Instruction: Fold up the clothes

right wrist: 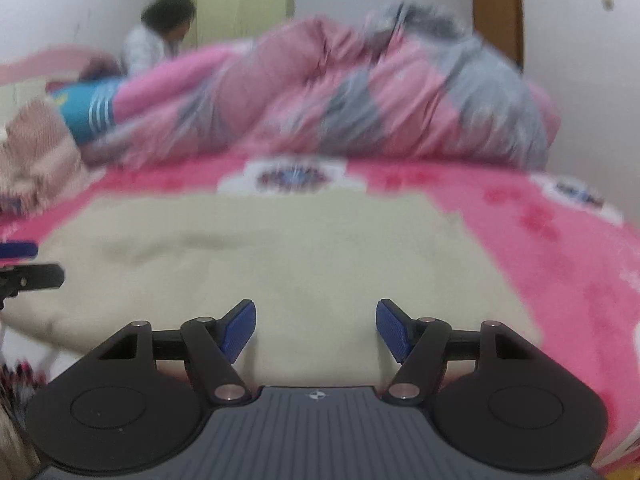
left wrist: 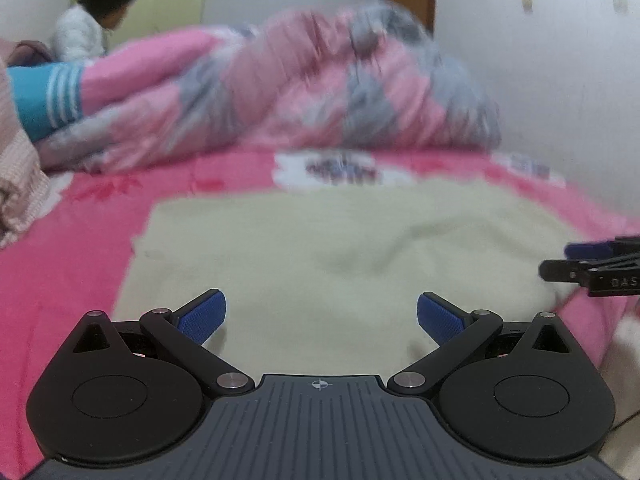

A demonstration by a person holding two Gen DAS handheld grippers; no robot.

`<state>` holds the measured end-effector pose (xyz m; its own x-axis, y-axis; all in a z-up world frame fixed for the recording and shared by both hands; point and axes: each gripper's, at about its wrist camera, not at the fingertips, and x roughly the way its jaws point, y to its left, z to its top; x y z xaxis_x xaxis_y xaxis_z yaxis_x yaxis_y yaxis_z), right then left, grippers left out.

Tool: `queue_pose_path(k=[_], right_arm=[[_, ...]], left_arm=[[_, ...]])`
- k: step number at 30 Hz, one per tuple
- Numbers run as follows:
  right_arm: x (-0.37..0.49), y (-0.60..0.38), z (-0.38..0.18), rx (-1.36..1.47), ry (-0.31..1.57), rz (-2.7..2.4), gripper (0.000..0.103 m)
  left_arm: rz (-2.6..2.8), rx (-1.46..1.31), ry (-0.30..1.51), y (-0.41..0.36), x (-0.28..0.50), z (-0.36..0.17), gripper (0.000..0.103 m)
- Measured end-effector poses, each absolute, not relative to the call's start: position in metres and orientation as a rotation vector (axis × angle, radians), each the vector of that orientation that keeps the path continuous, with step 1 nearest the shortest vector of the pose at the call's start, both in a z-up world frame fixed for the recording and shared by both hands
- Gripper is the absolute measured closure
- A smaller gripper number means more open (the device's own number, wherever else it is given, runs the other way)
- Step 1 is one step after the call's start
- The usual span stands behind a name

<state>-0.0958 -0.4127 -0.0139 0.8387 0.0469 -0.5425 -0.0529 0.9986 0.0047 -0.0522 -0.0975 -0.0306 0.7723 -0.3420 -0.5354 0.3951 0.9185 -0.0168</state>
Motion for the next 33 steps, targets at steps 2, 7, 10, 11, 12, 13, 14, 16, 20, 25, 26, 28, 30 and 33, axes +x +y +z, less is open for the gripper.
queue_pose_path(k=[2, 7, 10, 11, 12, 13, 14, 16, 20, 25, 26, 28, 30, 33], right_arm=[[-0.096, -0.407, -0.015, -0.043, 0.572, 0.034, 0.029], [-0.090, -0.406, 0.002, 0.017, 0.513, 0.051, 0.029], [-0.076, -0.401, 0.007, 0.042, 0.492, 0.054, 0.028], [-0.071, -0.398, 0.008, 0.046, 0.485, 0.055, 0.027], [-0.067, -0.393, 0.007, 0.052, 0.475, 0.058, 0.024], [-0.063, -0.391, 0.007, 0.060, 0.468, 0.061, 0.023], [-0.058, -0.388, 0.006, 0.067, 0.461, 0.064, 0.022], [-0.048, -0.380, 0.003, 0.063, 0.453, 0.060, 0.021], [-0.028, -0.369, -0.011, 0.020, 0.477, 0.021, 0.011], [-0.020, -0.364, -0.028, -0.018, 0.534, 0.007, 0.008], [-0.020, -0.363, -0.029, -0.023, 0.534, 0.006, 0.008], [-0.023, -0.366, -0.028, 0.005, 0.530, 0.014, 0.008], [-0.025, -0.368, -0.026, 0.030, 0.527, 0.020, 0.006], [-0.023, -0.360, -0.032, -0.031, 0.530, 0.011, 0.004]], left_arm=[[-0.375, 0.126, 0.568, -0.101, -0.054, -0.034, 0.000], [-0.351, 0.116, 0.589, -0.101, -0.051, -0.034, 0.000], [-0.332, 0.119, 0.606, -0.104, -0.049, -0.033, 0.000], [-0.325, 0.120, 0.612, -0.105, -0.048, -0.032, 0.000], [-0.318, 0.119, 0.621, -0.107, -0.047, -0.031, 0.000], [-0.311, 0.117, 0.633, -0.108, -0.046, -0.030, 0.000], [-0.304, 0.114, 0.645, -0.109, -0.044, -0.029, 0.000], [-0.285, 0.108, 0.671, -0.111, -0.041, -0.027, 0.000], [-0.239, 0.097, 0.714, -0.116, -0.036, -0.024, 0.000], [-0.205, 0.103, 0.743, -0.121, -0.034, -0.023, 0.000], [-0.200, 0.105, 0.748, -0.122, -0.034, -0.023, 0.000], [-0.189, 0.106, 0.760, -0.123, -0.033, -0.022, 0.000], [-0.177, 0.104, 0.769, -0.124, -0.032, -0.022, 0.000], [-0.161, 0.109, 0.779, -0.126, -0.032, -0.022, 0.000]])
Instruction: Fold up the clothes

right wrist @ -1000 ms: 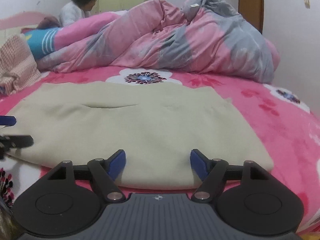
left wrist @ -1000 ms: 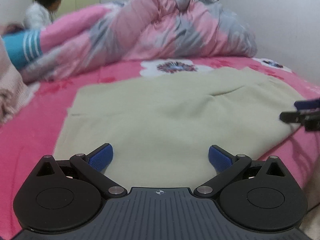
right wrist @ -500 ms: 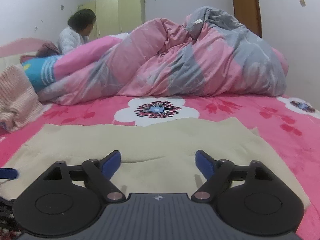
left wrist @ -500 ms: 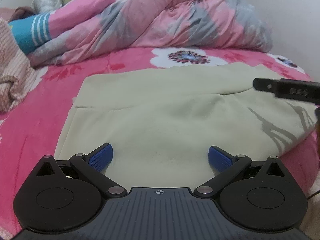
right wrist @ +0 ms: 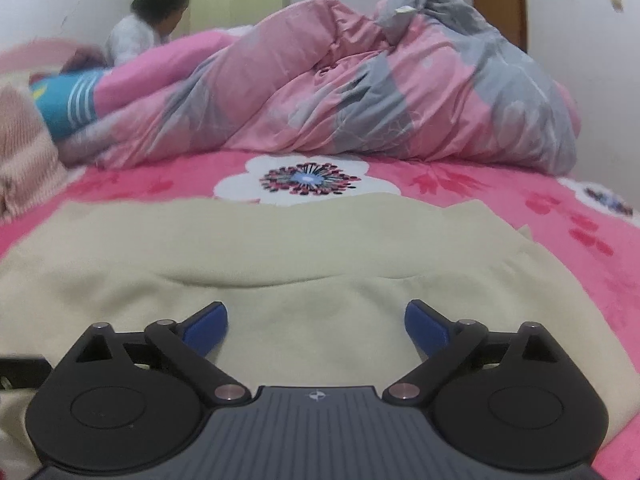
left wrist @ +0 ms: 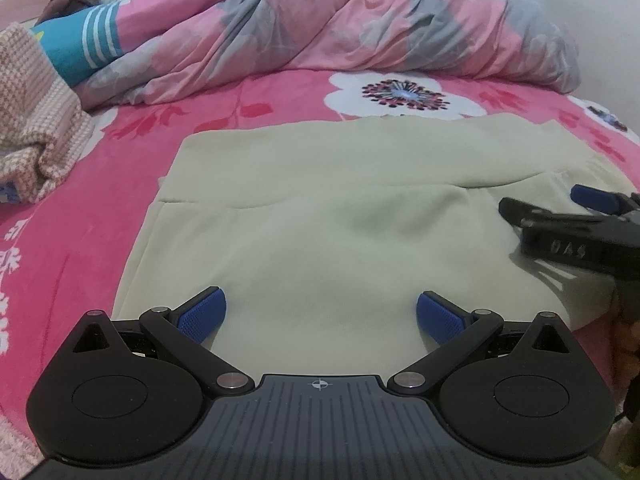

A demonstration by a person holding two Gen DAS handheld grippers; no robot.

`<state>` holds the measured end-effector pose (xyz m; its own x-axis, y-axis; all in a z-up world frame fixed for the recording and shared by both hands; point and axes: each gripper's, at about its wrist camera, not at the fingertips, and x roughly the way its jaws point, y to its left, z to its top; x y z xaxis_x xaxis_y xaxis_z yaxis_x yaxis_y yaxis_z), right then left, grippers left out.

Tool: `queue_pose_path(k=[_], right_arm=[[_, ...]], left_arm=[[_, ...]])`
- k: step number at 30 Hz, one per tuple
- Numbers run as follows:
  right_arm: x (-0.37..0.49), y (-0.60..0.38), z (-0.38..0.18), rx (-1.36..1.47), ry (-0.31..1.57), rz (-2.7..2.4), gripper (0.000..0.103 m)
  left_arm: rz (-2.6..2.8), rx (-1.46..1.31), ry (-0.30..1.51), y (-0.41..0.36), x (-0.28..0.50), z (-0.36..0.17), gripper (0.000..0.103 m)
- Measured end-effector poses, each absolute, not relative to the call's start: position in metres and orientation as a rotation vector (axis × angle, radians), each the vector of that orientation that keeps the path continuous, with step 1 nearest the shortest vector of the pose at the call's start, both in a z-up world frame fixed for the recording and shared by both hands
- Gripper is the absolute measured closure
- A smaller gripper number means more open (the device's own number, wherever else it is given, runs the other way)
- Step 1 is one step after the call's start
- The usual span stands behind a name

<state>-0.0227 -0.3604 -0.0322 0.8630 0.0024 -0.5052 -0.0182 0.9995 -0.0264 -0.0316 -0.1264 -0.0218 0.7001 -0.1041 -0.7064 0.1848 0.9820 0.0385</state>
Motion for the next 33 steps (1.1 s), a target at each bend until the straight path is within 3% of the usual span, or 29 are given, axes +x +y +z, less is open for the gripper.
queue_pose_path(k=[26, 33], right_arm=[[-0.022, -0.360, -0.037, -0.039, 0.513, 0.007, 0.002], [-0.022, -0.361, -0.037, -0.036, 0.511, 0.009, 0.002]], left_arm=[[-0.074, 0.133, 0.793, -0.139, -0.035, -0.021, 0.000], [-0.156, 0.011, 0.664, -0.112, -0.063, -0.014, 0.000]])
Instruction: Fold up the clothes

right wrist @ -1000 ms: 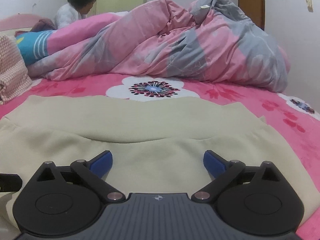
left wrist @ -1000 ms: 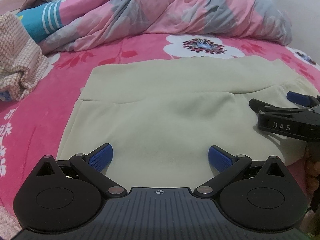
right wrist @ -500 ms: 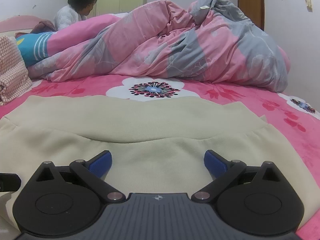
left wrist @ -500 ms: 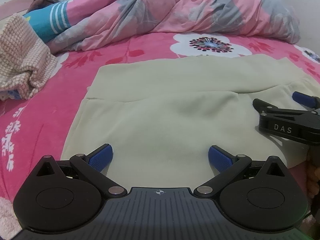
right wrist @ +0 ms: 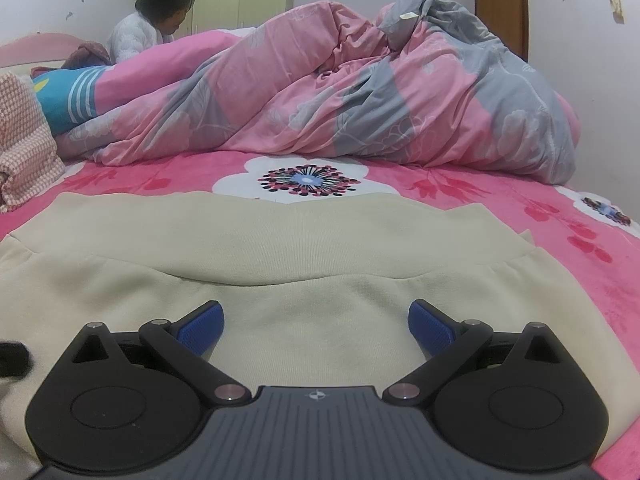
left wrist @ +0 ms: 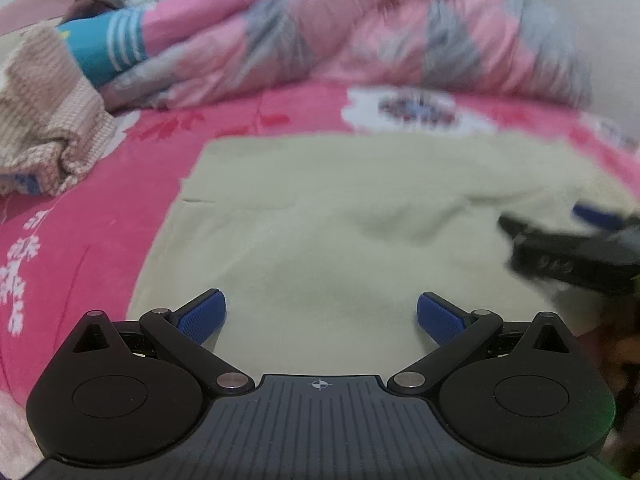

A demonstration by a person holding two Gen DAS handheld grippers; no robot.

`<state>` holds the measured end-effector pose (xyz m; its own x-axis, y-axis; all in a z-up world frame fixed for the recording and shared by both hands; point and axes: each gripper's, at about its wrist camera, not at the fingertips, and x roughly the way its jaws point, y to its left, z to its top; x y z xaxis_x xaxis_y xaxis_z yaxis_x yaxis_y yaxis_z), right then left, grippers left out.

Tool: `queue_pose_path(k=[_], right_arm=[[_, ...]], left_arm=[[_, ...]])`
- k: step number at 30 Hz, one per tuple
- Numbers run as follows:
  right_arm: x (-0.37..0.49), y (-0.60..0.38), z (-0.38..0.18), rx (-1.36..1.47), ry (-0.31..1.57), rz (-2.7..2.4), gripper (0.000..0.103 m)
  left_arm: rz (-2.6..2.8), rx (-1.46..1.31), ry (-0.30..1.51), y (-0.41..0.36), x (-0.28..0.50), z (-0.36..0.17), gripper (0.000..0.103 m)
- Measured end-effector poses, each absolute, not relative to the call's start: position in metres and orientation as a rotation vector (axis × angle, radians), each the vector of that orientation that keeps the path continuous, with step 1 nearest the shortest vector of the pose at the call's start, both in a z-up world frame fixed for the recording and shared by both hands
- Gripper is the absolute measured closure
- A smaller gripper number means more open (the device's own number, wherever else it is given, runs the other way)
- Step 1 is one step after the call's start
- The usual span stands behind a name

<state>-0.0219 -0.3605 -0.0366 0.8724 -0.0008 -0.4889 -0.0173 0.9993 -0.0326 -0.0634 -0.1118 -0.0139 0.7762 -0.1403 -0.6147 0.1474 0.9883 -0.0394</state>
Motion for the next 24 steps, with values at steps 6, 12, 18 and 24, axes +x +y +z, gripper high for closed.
queue_pose_path(k=[6, 12, 18, 24], right_arm=[[-0.023, -0.360, -0.037, -0.036, 0.509, 0.009, 0.002], [-0.023, -0.360, -0.037, -0.036, 0.508, 0.008, 0.002], [-0.023, -0.361, -0.036, -0.035, 0.508, 0.009, 0.002], [-0.023, -0.361, -0.036, -0.035, 0.505, 0.009, 0.002]], left_arm=[[-0.268, -0.230, 0.585, -0.073, -0.120, -0.023, 0.000], [-0.201, -0.400, 0.620, -0.060, -0.108, -0.047, 0.010], [-0.137, -0.515, 0.520, -0.059, -0.075, -0.058, 0.010], [-0.026, -0.487, 0.419, -0.066, -0.055, -0.063, 0.034]])
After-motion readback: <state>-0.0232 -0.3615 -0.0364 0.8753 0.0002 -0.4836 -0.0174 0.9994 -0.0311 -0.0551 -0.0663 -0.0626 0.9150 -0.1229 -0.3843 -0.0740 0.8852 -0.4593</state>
